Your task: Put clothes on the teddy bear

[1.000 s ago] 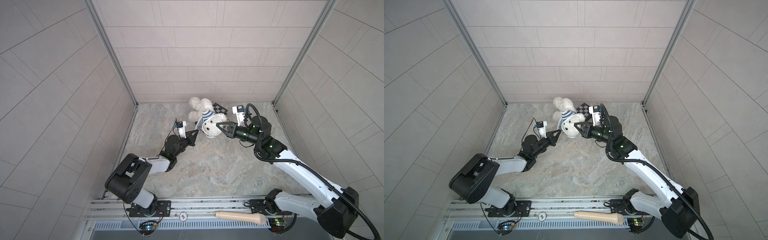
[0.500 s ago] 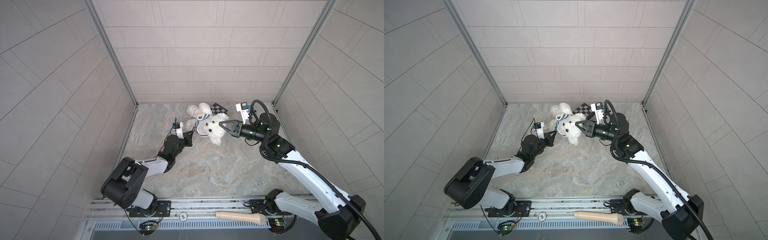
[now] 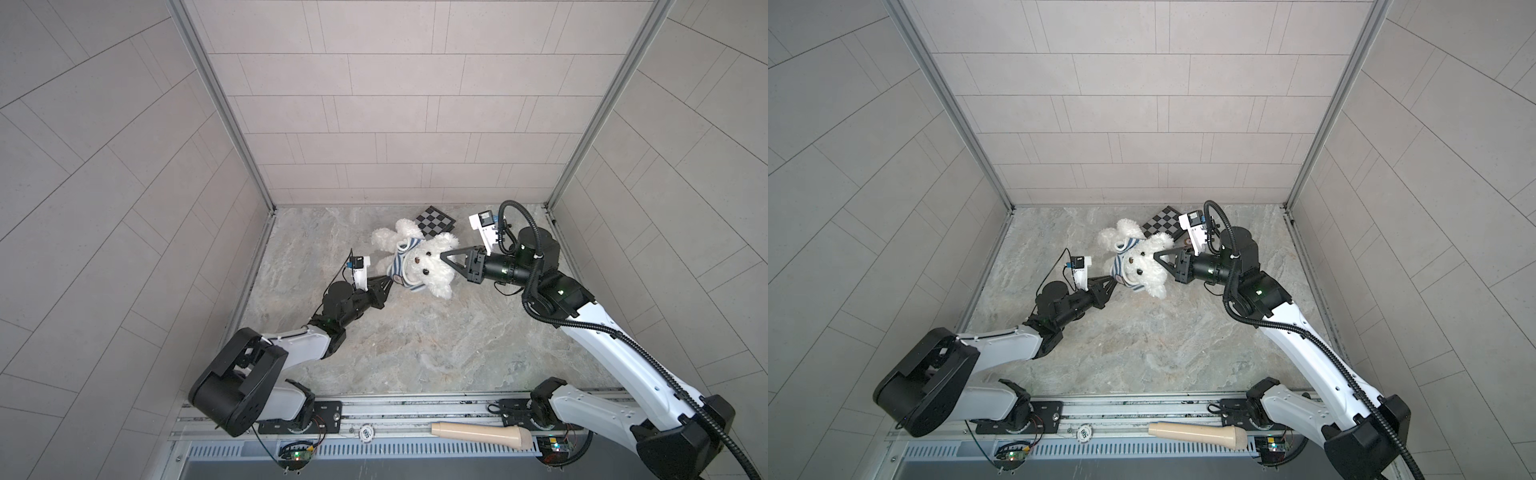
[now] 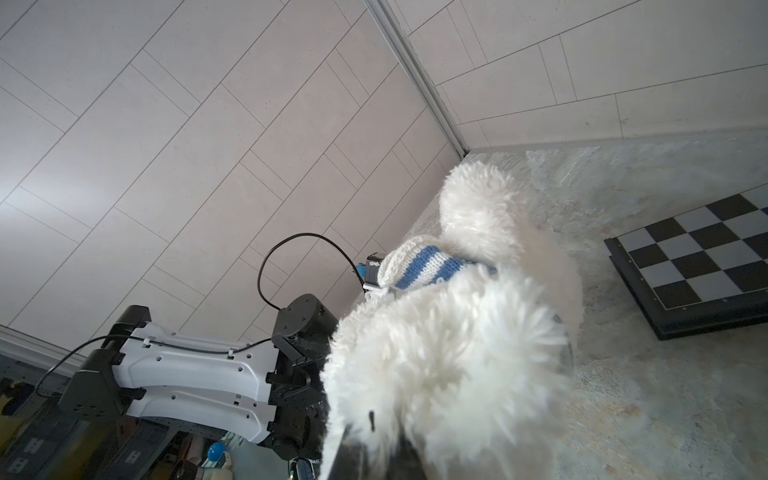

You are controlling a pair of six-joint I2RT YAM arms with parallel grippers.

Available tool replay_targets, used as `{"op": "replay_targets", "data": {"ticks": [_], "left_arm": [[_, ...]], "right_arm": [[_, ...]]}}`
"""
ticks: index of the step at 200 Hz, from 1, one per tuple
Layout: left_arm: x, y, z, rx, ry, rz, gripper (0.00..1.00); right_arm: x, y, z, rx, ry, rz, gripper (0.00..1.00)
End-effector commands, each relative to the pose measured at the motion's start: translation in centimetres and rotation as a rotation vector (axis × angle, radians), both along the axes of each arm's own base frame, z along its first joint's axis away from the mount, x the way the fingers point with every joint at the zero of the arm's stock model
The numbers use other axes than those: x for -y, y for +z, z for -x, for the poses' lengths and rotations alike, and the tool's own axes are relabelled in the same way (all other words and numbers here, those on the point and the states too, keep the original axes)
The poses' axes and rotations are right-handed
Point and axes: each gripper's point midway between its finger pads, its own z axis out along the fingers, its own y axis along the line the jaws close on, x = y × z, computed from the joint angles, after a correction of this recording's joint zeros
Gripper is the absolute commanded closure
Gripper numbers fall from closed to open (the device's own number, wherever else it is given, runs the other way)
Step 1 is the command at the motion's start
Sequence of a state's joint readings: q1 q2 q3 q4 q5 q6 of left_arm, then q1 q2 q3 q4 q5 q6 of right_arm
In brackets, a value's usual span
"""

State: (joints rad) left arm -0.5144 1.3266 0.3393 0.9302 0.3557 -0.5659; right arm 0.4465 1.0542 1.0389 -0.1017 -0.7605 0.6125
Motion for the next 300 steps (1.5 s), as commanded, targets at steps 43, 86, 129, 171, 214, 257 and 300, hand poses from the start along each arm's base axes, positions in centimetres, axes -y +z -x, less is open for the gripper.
{"op": "replay_targets", "data": {"ticks": [43,86,129,171,214,257,300], "left_arm": [[-0.5,-0.5,5.5,-0.016,-0.122,-0.089,0.43],[-1.8,0.9,6.7,-0.016,-0.082,-0.073,0.39],[-2.9,3.8,5.2,-0.08,0.021,-0.01,0.31],[-4.0,5.9,6.5,-0.09,0.032,-0.029,0.07],[-4.4,6.8,6.8,-0.099,0.042,0.002,0.0],[-4.4,5.0,6.2,-0.183,0.053,-0.053,0.08],[-3.6,5.2,5.7,-0.173,0.028,-0.049,0.44]], "right_arm": [[-1.1,-0.5,1.5,0.321,0.189,0.186,1.0],[-2.0,-2.1,2.7,0.511,0.345,0.321,1.0],[-3.2,-6.1,4.6,0.667,0.559,0.561,1.0],[-3.1,-7.9,3.6,0.88,0.58,0.664,1.0],[-3.5,-7.5,2.2,1.022,0.518,0.676,1.0],[-3.5,-7.3,2.4,1.069,0.522,0.684,1.0],[-4.0,-8.4,3.6,1.081,0.57,0.695,1.0]]}}
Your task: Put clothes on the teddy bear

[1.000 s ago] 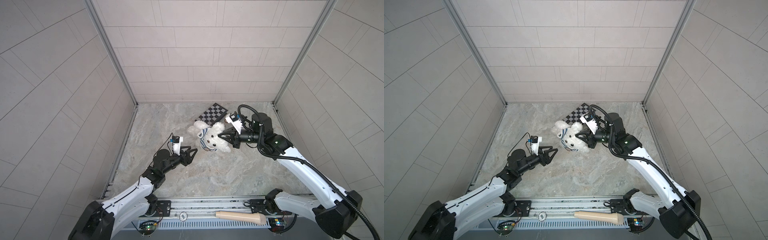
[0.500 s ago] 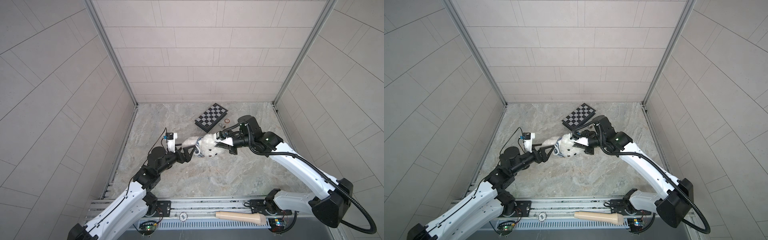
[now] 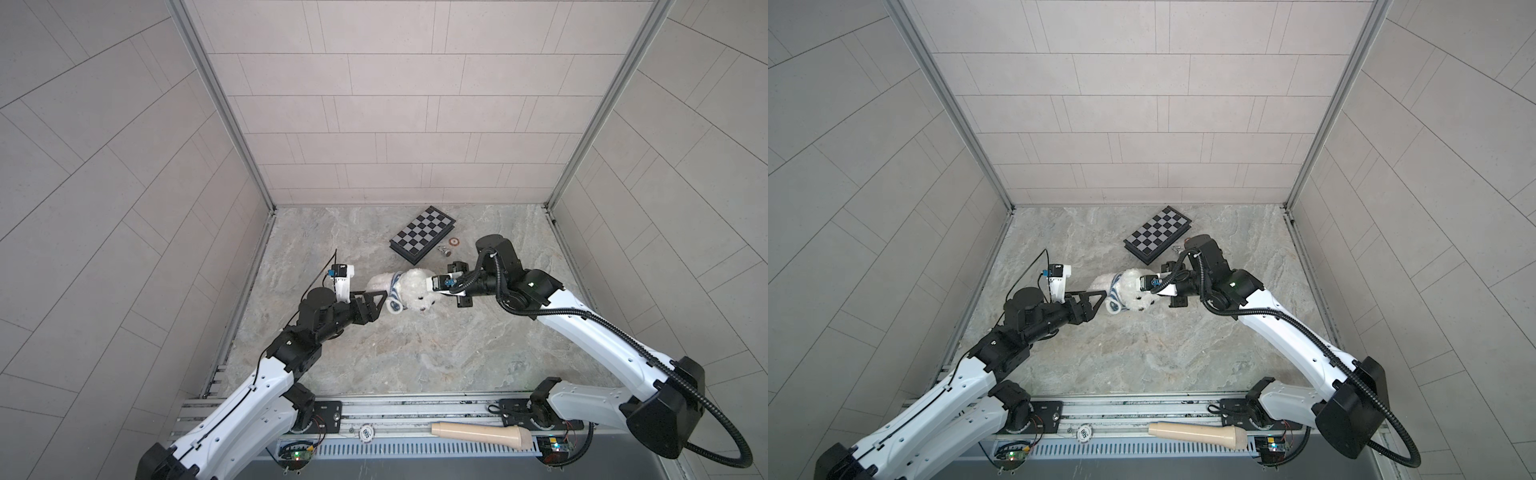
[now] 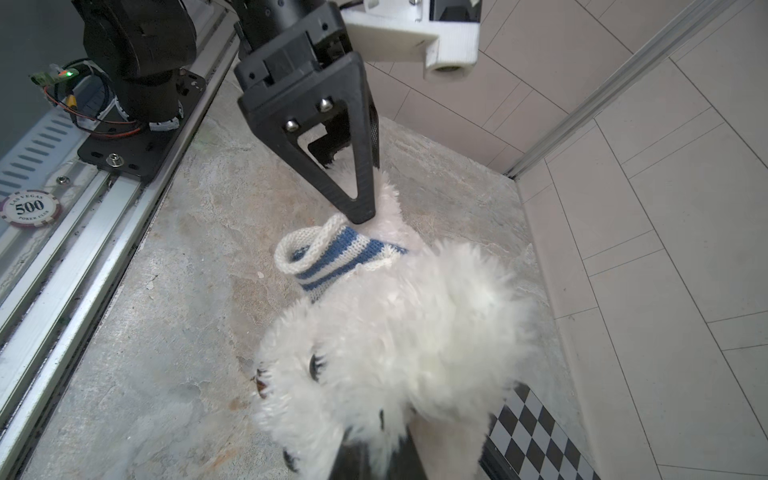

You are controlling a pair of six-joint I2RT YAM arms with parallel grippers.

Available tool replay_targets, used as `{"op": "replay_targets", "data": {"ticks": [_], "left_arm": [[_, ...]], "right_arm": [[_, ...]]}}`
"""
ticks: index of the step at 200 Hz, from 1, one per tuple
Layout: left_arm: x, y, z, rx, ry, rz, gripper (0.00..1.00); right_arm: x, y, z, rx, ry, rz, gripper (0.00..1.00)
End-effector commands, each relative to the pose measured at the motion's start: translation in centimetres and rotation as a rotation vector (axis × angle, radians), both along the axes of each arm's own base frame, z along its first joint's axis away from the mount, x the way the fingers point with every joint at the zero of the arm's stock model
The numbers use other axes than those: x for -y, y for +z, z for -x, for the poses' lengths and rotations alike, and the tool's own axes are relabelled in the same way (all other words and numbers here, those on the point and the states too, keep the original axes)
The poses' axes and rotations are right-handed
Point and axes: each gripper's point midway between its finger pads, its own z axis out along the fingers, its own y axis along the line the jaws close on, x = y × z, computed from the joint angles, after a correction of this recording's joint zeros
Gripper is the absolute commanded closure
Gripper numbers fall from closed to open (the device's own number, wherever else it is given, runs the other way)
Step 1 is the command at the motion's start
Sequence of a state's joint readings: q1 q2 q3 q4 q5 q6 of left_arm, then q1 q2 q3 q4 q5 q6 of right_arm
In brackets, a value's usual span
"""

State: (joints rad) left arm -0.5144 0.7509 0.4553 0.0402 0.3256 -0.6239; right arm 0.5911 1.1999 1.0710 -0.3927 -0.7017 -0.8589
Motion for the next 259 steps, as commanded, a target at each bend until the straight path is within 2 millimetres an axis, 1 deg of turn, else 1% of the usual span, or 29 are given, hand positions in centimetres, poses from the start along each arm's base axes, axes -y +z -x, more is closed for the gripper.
{"op": "replay_targets", "data": {"ticks": [1,6,29,36,41,47,70,81,82,87,91,101,105,107,110,127,140,164,183,209,232,245,259], "left_arm": [[0.4,1.7,-0.4,0.035,-0.016,0.016,0.46],[0.5,1.7,-0.4,0.035,-0.022,0.017,0.54],[0.5,1.6,-0.3,0.035,-0.025,0.012,0.85],[0.4,1.7,-0.3,0.038,-0.021,0.006,0.92],[0.2,1.8,-0.3,0.045,-0.014,0.004,0.96],[0.1,2.0,-0.3,0.056,-0.008,0.003,1.0],[-0.6,3.3,-0.6,0.114,0.03,0.0,1.0],[-0.6,3.7,-0.9,0.137,0.033,-0.002,1.0],[-0.6,3.8,-0.9,0.138,0.032,-0.001,1.0],[-0.5,3.9,-1.0,0.145,0.029,0.0,1.0],[-0.4,3.9,-1.1,0.148,0.025,-0.001,1.0],[-0.1,3.6,-1.2,0.149,0.015,0.005,1.0],[0.0,3.5,-1.2,0.15,0.01,0.006,1.0],[0.1,3.3,-1.3,0.148,0.01,0.006,1.0],[0.1,3.1,-1.3,0.146,0.008,0.005,1.0],[0.0,1.9,-1.5,0.151,0.013,-0.025,1.0],[-0.1,0.8,-1.3,0.151,0.014,-0.058,1.0],[0.4,-0.5,-0.4,0.169,-0.008,-0.103,1.0],[1.0,-1.6,0.3,0.159,-0.027,-0.115,1.0],[1.4,-3.2,1.0,0.13,-0.024,-0.11,1.0],[1.5,-4.4,1.2,0.114,-0.018,-0.103,1.0],[1.6,-5.0,1.4,0.107,-0.015,-0.106,1.0],[1.7,-5.5,1.6,0.099,-0.021,-0.111,1.0]], "right_arm": [[-0.5,0.9,1.3,0.079,0.064,-0.013,1.0],[-0.6,0.8,1.4,0.082,0.065,-0.008,1.0],[-0.8,0.3,1.2,0.107,0.043,0.016,1.0],[-0.8,0.3,1.2,0.118,0.037,0.017,1.0],[-0.9,0.2,1.1,0.126,0.03,0.018,0.96],[-1.0,0.1,1.1,0.134,0.018,0.018,0.9],[-1.2,0.1,0.6,0.121,-0.056,-0.012,0.66],[-1.2,0.1,0.6,0.087,-0.076,-0.027,0.58],[-1.2,0.1,0.6,0.085,-0.077,-0.029,0.56],[-1.2,0.1,0.5,0.072,-0.091,-0.041,0.41],[-1.2,0.1,0.4,0.061,-0.105,-0.052,0.32],[-1.2,0.0,0.2,0.037,-0.136,-0.08,0.18],[-1.2,-0.2,0.2,0.026,-0.146,-0.089,0.1],[-1.2,-0.3,0.2,0.021,-0.15,-0.093,0.04],[-1.2,-0.3,0.1,0.016,-0.156,-0.098,0.01],[-1.0,-0.4,-0.4,-0.033,-0.223,-0.156,0.0],[-1.0,-0.4,-0.6,-0.075,-0.252,-0.175,0.0],[-0.9,-0.4,-0.7,-0.137,-0.286,-0.172,0.01],[-1.0,-1.2,-0.2,-0.19,-0.284,-0.134,0.0],[-1.0,-3.8,0.6,-0.257,-0.284,-0.049,0.01],[-1.6,-6.3,1.6,-0.321,-0.281,0.002,0.01],[-2.1,-8.0,2.2,-0.359,-0.28,0.034,0.02],[-2.2,-9.9,2.5,-0.389,-0.298,0.084,0.04]]}}
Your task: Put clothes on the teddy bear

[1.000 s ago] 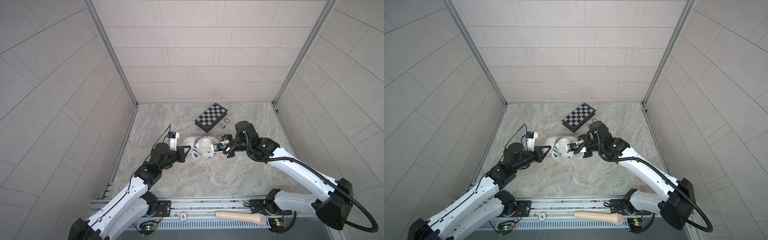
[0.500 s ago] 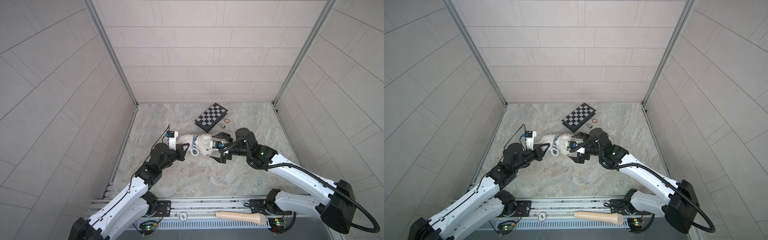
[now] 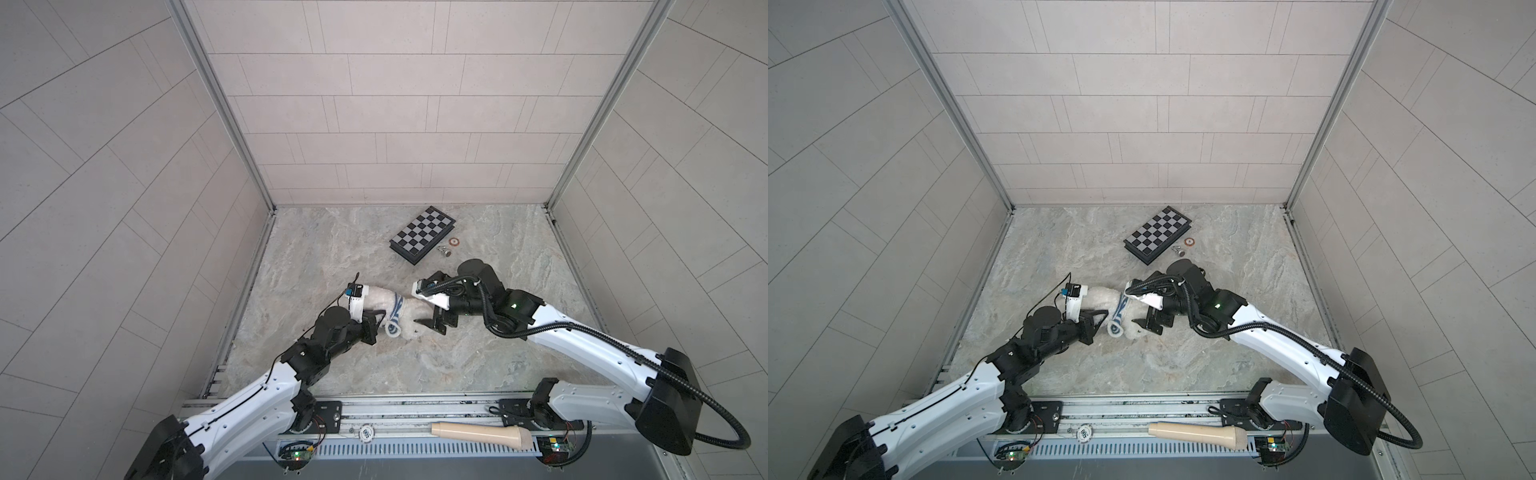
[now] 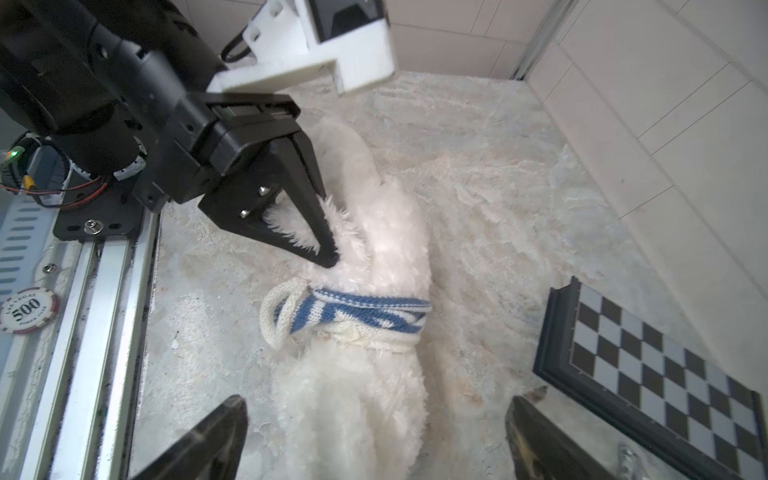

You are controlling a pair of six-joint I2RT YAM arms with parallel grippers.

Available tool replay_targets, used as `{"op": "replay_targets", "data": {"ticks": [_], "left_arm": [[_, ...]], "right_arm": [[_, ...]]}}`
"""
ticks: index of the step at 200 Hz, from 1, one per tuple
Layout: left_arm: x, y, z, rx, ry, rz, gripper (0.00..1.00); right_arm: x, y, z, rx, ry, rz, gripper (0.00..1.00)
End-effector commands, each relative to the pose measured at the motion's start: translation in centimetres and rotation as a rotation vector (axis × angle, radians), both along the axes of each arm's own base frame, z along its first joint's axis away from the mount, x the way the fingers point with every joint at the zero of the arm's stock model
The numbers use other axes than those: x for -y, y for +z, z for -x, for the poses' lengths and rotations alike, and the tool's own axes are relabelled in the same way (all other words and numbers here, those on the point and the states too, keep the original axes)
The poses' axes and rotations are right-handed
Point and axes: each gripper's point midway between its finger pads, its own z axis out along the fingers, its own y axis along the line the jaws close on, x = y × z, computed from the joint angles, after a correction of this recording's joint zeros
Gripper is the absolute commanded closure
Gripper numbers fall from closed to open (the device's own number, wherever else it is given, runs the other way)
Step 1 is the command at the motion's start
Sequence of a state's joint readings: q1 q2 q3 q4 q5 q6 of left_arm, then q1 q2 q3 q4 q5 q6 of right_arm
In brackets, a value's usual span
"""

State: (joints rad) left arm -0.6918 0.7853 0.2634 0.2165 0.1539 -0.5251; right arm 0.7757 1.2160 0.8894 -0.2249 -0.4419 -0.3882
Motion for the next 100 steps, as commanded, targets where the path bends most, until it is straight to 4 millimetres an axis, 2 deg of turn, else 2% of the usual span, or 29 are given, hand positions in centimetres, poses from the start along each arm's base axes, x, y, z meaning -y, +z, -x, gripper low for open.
{"op": "replay_targets", "data": {"ticks": [1,28,55,100], "left_arm": [[0.1,0.7,-0.5,0.04,0.028,0.037,1.0],[-0.1,-0.3,-0.1,0.026,0.03,0.025,1.0],[-0.5,-1.1,0.3,0.012,0.033,0.012,1.0],[-0.9,-1.9,0.8,-0.006,0.036,0.017,1.0]], "right_arm": [[0.0,-3.5,1.0,-0.095,-0.015,0.079,0.04],[0.1,-6.2,0.8,-0.136,-0.028,0.137,0.11],[0.5,-7.9,-0.1,-0.126,-0.072,0.18,0.17],[-0.4,-8.3,-1.3,-0.107,-0.091,0.164,0.23]]}}
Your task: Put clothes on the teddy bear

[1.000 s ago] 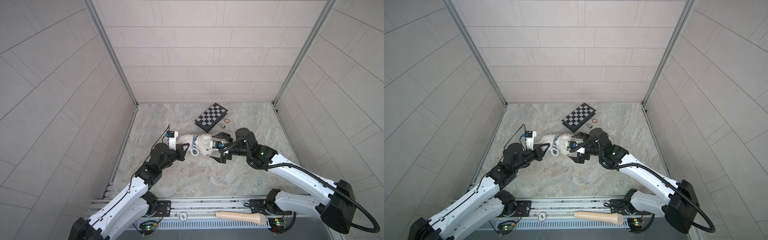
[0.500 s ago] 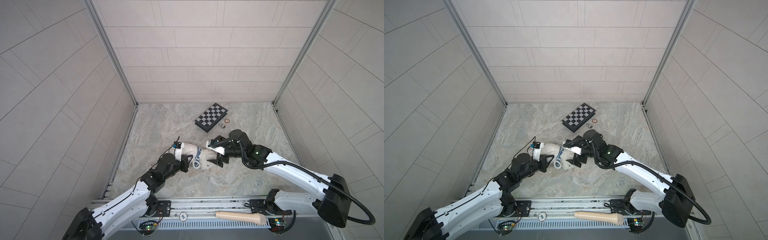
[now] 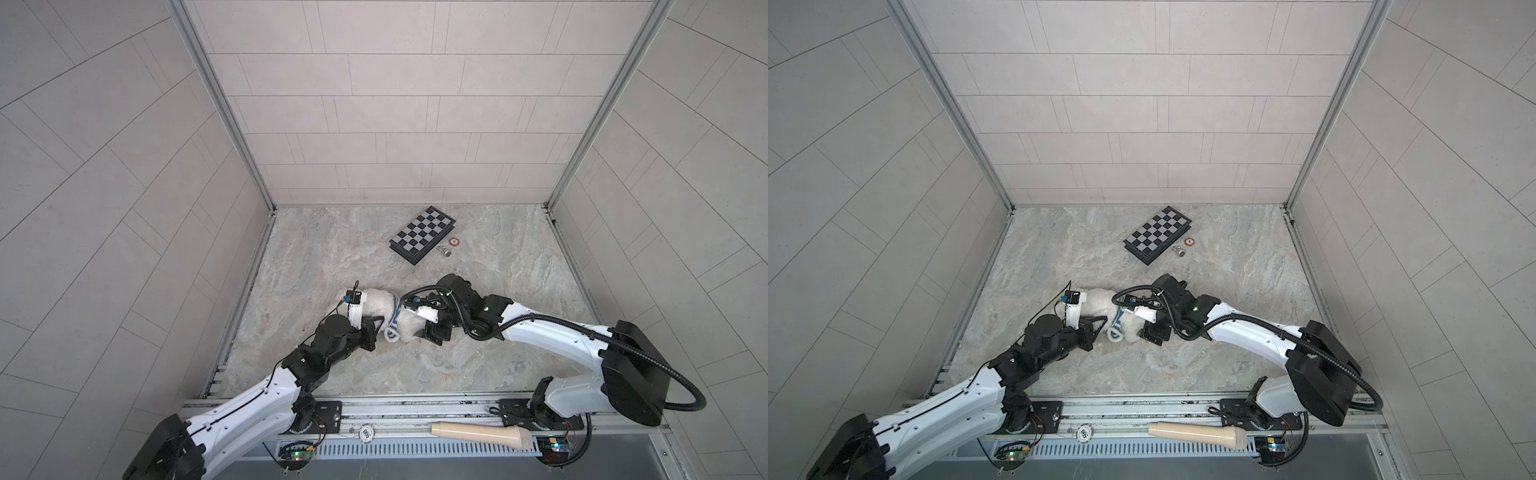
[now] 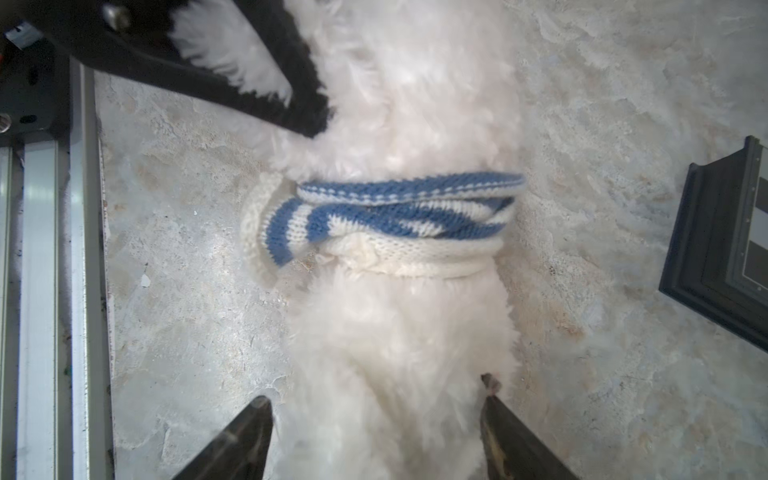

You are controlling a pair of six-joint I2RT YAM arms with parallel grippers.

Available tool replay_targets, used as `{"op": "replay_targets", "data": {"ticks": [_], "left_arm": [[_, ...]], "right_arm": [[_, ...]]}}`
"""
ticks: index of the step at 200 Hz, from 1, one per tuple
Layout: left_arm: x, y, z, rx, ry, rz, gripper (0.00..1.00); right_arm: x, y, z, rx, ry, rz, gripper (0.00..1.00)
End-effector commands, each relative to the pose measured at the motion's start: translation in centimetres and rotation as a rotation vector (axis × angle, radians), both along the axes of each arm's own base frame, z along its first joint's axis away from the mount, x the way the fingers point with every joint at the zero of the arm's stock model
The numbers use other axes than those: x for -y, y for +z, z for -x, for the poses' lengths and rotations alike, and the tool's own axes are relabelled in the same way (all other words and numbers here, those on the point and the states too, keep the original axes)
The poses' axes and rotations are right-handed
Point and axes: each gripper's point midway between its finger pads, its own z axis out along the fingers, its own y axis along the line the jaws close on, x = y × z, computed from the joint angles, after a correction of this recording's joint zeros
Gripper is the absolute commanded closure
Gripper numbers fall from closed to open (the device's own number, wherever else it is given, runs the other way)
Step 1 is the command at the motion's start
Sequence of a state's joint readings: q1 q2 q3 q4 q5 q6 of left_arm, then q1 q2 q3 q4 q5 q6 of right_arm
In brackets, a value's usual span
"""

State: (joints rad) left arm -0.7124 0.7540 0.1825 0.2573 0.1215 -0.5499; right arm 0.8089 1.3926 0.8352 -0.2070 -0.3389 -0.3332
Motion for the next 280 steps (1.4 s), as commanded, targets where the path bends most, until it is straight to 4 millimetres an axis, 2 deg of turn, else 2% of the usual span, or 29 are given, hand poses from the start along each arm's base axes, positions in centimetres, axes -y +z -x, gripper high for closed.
{"op": "replay_targets", "data": {"ticks": [1,49,81,93,114,134,149,171,184,201,204,218,238,253,280], "left_arm": [[-0.3,0.0,0.0,0.007,0.018,0.015,1.0],[-0.5,-0.2,0.1,0.003,0.025,0.01,1.0],[-0.3,-0.2,0.0,-0.002,0.026,0.022,1.0],[-0.2,-0.3,0.0,-0.013,0.025,0.025,1.0],[-0.3,-0.4,0.2,-0.03,0.026,0.03,1.0],[-0.4,-0.3,0.4,-0.036,0.028,0.038,0.89],[-0.5,0.0,0.5,-0.034,0.032,0.049,0.82],[-0.3,0.5,0.7,-0.047,0.022,0.065,0.75],[0.0,1.7,0.8,-0.054,0.014,0.1,0.69],[-0.1,4.5,1.0,-0.04,0.012,0.181,0.62],[-0.1,5.1,1.1,-0.038,0.011,0.192,0.6],[-0.5,7.1,1.2,-0.039,0.01,0.21,0.55],[-1.1,8.6,1.4,-0.068,0.015,0.185,0.52],[-0.7,9.4,1.2,-0.086,0.002,0.185,0.52],[1.6,9.5,0.0,-0.149,-0.039,0.206,0.64]], "right_arm": [[-0.6,0.2,-0.9,0.032,-0.01,-0.017,0.24],[-0.9,-1.1,-0.7,0.006,0.008,0.003,0.39],[-1.2,-1.8,-0.6,-0.001,0.019,-0.001,0.59],[-1.3,-1.8,-0.4,0.006,0.03,0.011,0.71],[-1.0,-1.2,-1.0,0.059,0.01,0.027,1.0],[0.0,0.1,-2.5,0.195,-0.042,0.031,1.0],[0.4,2.4,-3.9,0.343,-0.086,-0.024,1.0],[0.8,5.3,-4.8,0.531,-0.083,-0.055,1.0],[1.0,6.4,-5.2,0.65,-0.06,-0.029,1.0],[1.1,7.8,-5.7,0.787,-0.039,0.007,1.0],[1.4,6.8,-5.5,0.793,-0.028,0.033,1.0],[1.6,6.8,-5.8,0.875,-0.018,0.088,1.0],[1.5,7.1,-6.2,0.968,-0.012,0.123,1.0],[1.3,6.9,-6.6,0.998,-0.007,0.154,1.0],[0.3,6.6,-6.9,1.036,0.002,0.167,1.0]]}}
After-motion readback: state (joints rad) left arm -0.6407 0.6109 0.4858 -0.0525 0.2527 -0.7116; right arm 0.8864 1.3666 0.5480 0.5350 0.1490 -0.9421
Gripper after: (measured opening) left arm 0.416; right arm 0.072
